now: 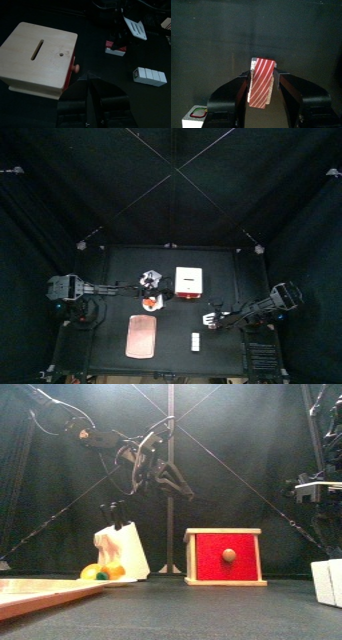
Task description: Grab salmon sushi
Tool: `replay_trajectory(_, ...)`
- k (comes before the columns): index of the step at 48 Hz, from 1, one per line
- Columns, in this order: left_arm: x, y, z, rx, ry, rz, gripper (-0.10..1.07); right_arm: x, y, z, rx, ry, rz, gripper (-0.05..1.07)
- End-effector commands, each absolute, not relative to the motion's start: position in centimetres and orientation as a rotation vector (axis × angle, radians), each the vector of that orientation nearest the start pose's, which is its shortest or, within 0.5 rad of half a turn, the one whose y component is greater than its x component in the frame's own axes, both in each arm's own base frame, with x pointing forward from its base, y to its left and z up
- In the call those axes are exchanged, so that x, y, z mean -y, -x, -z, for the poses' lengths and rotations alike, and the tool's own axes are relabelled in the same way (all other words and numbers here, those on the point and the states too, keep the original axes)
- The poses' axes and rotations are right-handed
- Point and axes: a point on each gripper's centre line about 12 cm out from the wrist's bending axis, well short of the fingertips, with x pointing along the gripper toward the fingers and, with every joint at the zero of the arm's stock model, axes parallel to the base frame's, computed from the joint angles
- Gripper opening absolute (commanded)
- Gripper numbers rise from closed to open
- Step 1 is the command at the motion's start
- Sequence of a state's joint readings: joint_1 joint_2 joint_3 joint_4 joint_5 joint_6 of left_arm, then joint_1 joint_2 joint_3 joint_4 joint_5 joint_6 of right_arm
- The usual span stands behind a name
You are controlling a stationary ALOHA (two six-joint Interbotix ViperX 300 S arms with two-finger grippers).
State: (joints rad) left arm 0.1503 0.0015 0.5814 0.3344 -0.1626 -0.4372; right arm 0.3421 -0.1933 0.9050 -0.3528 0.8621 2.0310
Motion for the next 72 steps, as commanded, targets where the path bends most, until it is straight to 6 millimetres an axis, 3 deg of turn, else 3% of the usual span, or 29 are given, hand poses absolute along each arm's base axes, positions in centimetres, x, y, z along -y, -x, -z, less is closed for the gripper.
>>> replay_trajectory(1,-5.8,-41.6,-22.1,-0.395,0.145,-0.117,0.44,-4.9,-22.9,-12.8,-0.994,-1.012,1.145,0.73)
replay_trajectory(15,-5.8,-41.6,-22.1,-0.393,0.145,-0.116,0.44,-4.9,-22.6,-12.0,-0.998,-1.039,1.125,0.70)
replay_trajectory(34,-5.4,-41.3,-22.7,-0.383,0.141,-0.110,0.44,-4.8,-23.3,-13.3,-0.959,-1.014,1.054,0.50)
replay_trajectory(52,-3.5,-39.7,-24.4,-0.354,0.059,-0.045,0.44,-4.5,-24.1,-16.5,-0.803,-0.923,0.792,0.49)
replay_trajectory(72,-1.7,-38.1,-24.1,-0.367,0.019,0.007,0.46,-4.3,-24.8,-17.1,-0.732,-0.778,0.631,0.49)
